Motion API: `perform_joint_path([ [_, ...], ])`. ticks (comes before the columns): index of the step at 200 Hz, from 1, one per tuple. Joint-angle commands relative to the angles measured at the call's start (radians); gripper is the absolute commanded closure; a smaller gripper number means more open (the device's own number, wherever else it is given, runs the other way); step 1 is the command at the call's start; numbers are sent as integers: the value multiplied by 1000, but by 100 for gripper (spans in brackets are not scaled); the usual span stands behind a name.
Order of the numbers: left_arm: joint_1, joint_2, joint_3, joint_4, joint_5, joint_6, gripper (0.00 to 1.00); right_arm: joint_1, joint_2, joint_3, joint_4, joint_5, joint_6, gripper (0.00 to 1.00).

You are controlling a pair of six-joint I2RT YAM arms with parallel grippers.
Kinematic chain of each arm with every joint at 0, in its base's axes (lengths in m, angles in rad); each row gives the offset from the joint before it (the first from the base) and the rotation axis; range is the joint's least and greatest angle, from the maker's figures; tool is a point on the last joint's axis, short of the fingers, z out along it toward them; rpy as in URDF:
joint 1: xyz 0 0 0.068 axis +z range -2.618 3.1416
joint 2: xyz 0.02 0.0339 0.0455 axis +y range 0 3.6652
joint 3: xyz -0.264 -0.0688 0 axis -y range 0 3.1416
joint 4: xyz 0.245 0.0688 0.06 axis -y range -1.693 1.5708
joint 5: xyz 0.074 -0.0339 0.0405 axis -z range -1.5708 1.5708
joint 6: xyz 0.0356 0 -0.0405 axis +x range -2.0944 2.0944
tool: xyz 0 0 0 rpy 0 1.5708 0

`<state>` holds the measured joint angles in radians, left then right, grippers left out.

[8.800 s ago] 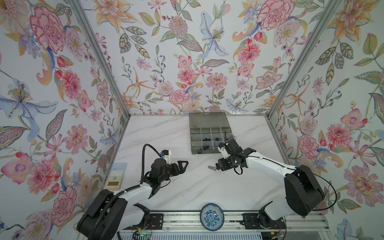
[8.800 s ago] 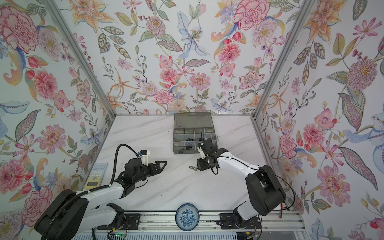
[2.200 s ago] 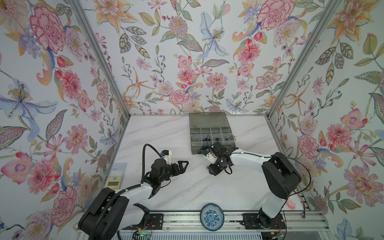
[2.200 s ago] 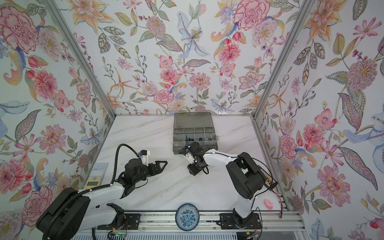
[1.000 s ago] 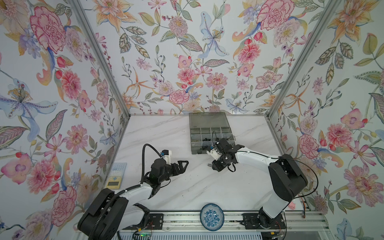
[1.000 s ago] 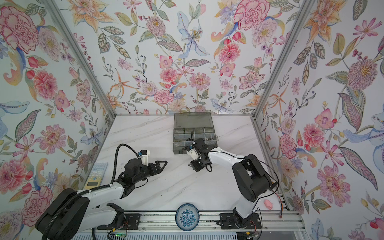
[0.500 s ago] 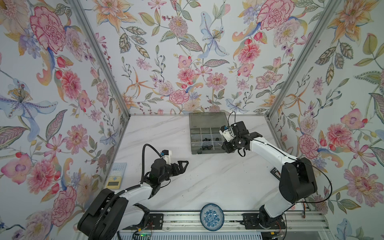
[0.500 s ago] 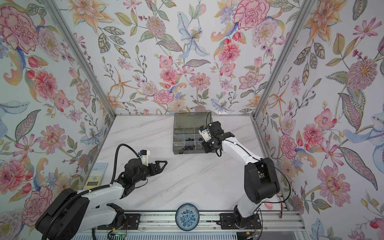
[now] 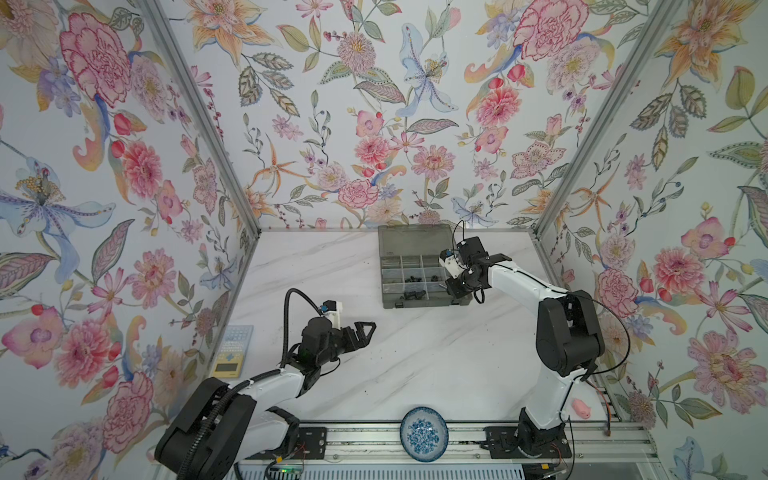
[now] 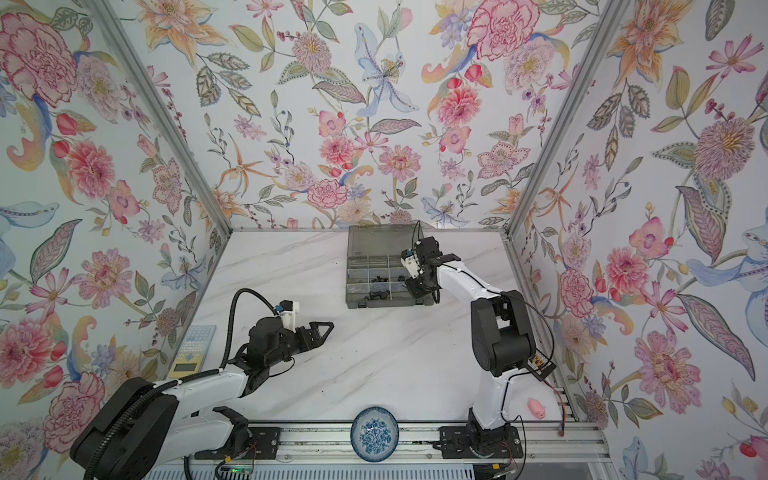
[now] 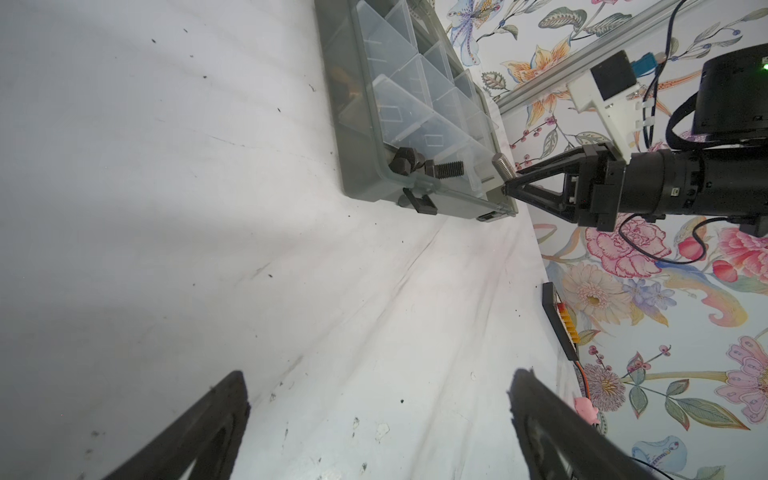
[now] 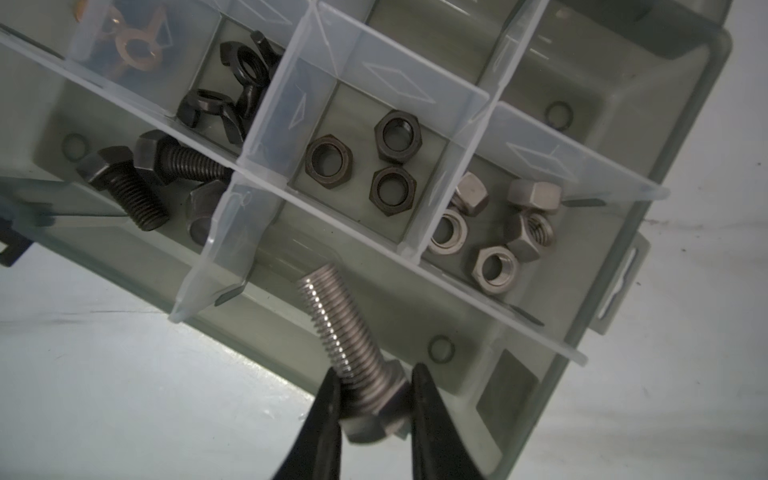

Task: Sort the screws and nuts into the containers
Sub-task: 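Lift the silver bolt and carry it over the grey box, then open the right gripper to drop the silver bolt into the box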

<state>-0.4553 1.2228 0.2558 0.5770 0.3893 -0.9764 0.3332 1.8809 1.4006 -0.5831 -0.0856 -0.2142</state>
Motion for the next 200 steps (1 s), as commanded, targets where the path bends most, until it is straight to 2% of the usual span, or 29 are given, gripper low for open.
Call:
perform_joint_path([
  [1,15,-5,26,-10,5,20,1,2,22,41,-12,24,-13,100],
  [32,14,-2,28,-9,6,20,1,3,42,46,-12,35,-10,100],
  [84,15,-17,20,-15,2,18,1,5,53,55,-13,48,5,94],
  [106,15,-29,17,-20,0,17,1,5,55,57,-12,52,12,87],
  [139,15,-53,11,-38,-10,18,1,5,46,56,-12,69,19,66],
  [200,15,-75,19,-66,-15,18,1,4,0,40,-12,68,28,54],
])
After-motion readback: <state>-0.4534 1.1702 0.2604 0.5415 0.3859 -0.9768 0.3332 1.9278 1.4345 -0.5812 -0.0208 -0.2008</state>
